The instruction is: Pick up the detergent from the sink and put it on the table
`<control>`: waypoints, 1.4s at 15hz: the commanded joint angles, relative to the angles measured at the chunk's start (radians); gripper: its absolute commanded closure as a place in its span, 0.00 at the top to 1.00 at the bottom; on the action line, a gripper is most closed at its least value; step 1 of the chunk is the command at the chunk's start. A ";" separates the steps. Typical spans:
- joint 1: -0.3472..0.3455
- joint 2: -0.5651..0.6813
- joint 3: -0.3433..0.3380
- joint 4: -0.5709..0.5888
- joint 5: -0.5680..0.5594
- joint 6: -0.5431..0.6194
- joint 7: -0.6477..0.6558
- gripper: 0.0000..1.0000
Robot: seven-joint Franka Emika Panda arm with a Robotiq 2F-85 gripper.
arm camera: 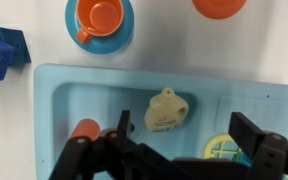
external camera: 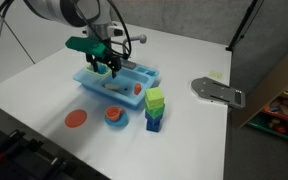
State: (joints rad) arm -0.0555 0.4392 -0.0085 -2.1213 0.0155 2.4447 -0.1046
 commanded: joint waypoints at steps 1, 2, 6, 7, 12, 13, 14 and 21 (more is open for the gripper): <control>0.002 0.054 -0.005 0.035 0.005 0.022 0.034 1.00; -0.001 0.064 -0.001 0.039 0.010 0.029 0.028 1.00; 0.003 0.110 -0.005 0.061 0.004 0.054 0.045 1.00; 0.002 0.121 -0.005 0.067 0.004 0.061 0.047 1.00; 0.004 0.174 -0.007 0.102 0.000 0.071 0.052 1.00; 0.005 0.181 -0.007 0.107 -0.001 0.070 0.053 1.00; 0.006 0.185 -0.007 0.111 -0.002 0.067 0.054 1.00; 0.013 0.163 -0.013 0.101 -0.008 0.053 0.065 0.66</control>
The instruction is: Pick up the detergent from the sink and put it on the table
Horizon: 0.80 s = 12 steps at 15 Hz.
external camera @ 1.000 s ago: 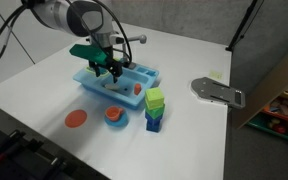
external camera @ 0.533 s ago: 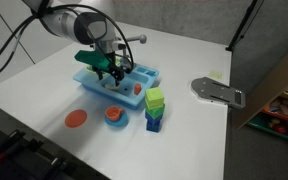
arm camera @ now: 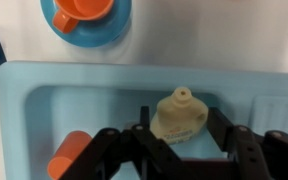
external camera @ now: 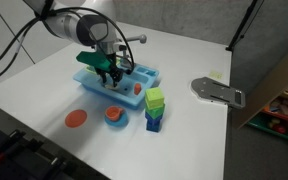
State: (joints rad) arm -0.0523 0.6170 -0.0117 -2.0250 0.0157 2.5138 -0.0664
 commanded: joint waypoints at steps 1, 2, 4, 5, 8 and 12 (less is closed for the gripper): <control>0.011 -0.016 -0.012 0.004 -0.010 -0.017 0.028 0.70; 0.011 -0.016 -0.012 0.003 -0.010 -0.019 0.028 0.75; 0.013 -0.018 -0.012 -0.001 -0.012 -0.023 0.029 0.74; 0.014 -0.021 -0.014 -0.004 -0.013 -0.024 0.030 0.74; 0.019 -0.033 -0.018 -0.019 -0.019 -0.030 0.035 0.69; 0.031 -0.049 -0.029 -0.035 -0.029 -0.040 0.043 0.62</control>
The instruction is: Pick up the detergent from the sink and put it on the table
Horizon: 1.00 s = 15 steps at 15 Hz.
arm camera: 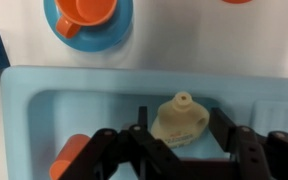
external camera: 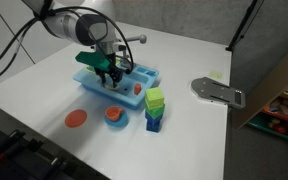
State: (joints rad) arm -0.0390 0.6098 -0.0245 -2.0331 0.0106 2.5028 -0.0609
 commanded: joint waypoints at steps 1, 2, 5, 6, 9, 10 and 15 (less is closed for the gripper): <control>0.019 -0.044 -0.018 -0.029 -0.026 -0.034 0.039 0.60; 0.022 -0.047 -0.020 -0.030 -0.027 -0.039 0.040 0.61; 0.029 -0.047 -0.024 -0.031 -0.030 -0.058 0.043 0.59; 0.030 -0.047 -0.024 -0.030 -0.030 -0.063 0.045 0.62; 0.033 -0.043 -0.025 -0.027 -0.032 -0.071 0.051 0.59; 0.033 -0.041 -0.025 -0.026 -0.033 -0.073 0.052 0.60; 0.033 -0.030 -0.024 -0.015 -0.033 -0.069 0.052 0.61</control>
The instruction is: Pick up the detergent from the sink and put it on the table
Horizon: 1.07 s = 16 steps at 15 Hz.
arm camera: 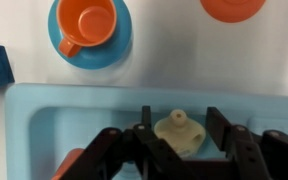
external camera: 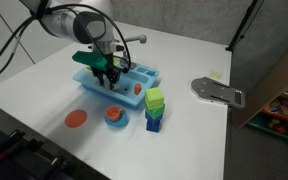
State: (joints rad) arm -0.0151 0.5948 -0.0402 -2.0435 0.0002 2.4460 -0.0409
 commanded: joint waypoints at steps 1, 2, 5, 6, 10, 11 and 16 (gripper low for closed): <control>0.009 -0.011 -0.008 -0.001 -0.023 -0.012 0.031 0.62; 0.009 -0.007 -0.007 0.002 -0.022 -0.012 0.031 0.62; 0.008 0.000 -0.005 0.008 -0.021 -0.012 0.029 0.63; 0.007 0.003 -0.005 0.010 -0.020 -0.011 0.027 0.63; 0.005 0.014 -0.002 0.018 -0.017 -0.009 0.022 0.64; 0.005 0.016 -0.002 0.020 -0.017 -0.009 0.022 0.63; 0.007 0.019 -0.001 0.028 -0.019 -0.007 0.021 0.18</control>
State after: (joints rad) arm -0.0123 0.6049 -0.0399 -2.0368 0.0001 2.4463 -0.0408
